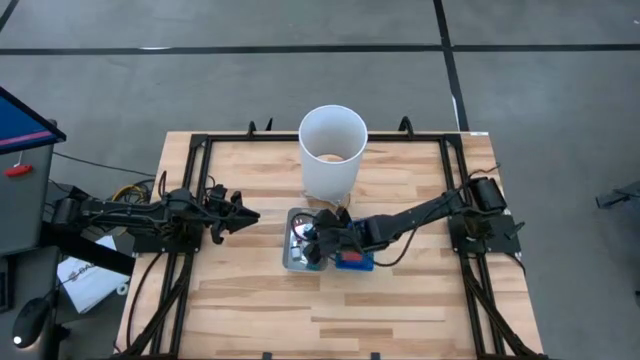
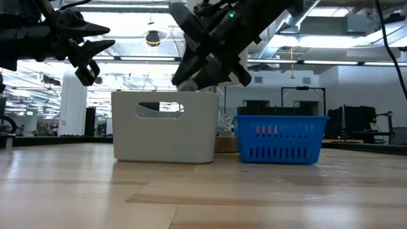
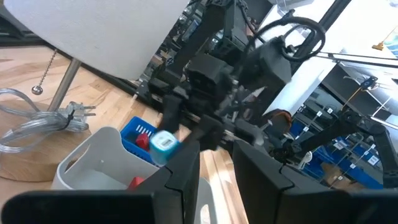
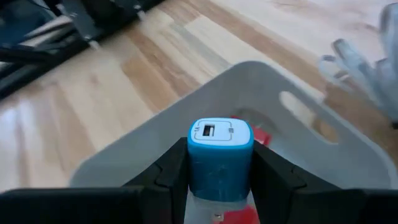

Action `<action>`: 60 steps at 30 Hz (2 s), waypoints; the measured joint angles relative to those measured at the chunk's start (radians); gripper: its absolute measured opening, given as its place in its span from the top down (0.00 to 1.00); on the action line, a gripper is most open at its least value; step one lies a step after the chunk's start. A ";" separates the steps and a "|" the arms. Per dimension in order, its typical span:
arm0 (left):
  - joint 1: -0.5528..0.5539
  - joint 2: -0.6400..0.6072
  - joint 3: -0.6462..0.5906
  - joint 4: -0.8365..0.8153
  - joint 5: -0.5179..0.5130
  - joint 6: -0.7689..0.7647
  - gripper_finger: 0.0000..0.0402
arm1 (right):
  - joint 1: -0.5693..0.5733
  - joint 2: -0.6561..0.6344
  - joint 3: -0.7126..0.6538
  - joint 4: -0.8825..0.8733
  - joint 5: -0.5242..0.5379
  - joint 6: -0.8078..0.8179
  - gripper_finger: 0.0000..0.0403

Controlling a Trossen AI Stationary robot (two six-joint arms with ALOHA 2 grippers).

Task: Pick & Place Office items
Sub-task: Put the blue charger adapter into the gray bin, then return to Home Position

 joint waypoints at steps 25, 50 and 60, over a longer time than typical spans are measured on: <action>-0.050 -0.027 0.000 0.032 0.067 0.176 0.77 | 0.044 -0.033 0.000 -0.041 0.049 0.138 0.25; -0.050 -0.406 0.000 -0.485 -0.135 0.489 0.77 | 0.237 -0.284 -0.001 -0.364 0.159 0.252 0.24; -0.050 -0.369 0.000 -0.446 -0.143 0.384 0.77 | 0.254 -0.282 -0.001 -0.189 0.078 0.087 0.24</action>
